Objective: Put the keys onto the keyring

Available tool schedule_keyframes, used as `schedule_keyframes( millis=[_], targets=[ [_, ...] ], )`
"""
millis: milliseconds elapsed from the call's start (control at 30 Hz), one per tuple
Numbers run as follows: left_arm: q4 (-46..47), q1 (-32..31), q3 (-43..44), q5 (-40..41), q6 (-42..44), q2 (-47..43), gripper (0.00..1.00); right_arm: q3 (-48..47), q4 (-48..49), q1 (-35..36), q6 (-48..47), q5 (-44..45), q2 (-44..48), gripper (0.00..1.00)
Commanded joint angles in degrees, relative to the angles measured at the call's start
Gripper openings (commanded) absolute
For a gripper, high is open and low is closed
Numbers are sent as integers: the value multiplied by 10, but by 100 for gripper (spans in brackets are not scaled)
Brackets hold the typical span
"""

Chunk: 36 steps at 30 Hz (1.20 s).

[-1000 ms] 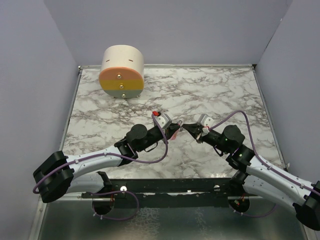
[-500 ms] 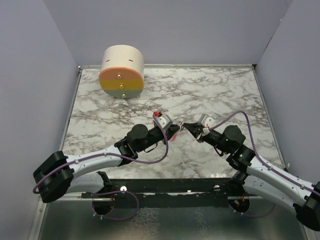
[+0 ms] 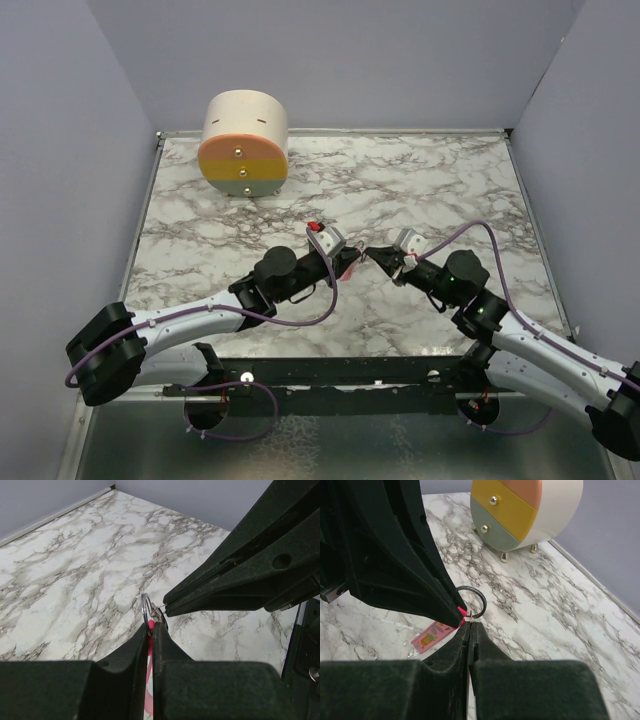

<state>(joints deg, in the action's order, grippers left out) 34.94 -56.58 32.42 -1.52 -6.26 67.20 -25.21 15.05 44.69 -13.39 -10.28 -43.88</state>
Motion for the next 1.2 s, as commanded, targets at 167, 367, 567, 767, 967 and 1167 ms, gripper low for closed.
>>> schedule_keyframes(
  millis=[167, 367, 567, 767, 967, 1167],
  targets=[
    [11, 2, 23, -6, 9, -5, 0, -7, 3, 4, -2, -11, -4, 1],
    [10, 3, 20, -13, 9, -8, 0, -6, 3, 4, -4, 3, -1, 1],
    [4, 3, 21, -19, 9, -8, 0, -4, 6, 4, -8, 11, 6, 1],
    [-3, 3, 21, -24, 9, -8, 0, -4, 7, 4, -9, 19, 7, 1],
    [-8, 2, 20, -20, 11, -14, 0, -4, 3, 4, -11, 25, 7, 1],
    [-12, 2, 19, -20, 12, -19, 0, -5, 2, 4, -13, 31, 8, 1]
  ],
)
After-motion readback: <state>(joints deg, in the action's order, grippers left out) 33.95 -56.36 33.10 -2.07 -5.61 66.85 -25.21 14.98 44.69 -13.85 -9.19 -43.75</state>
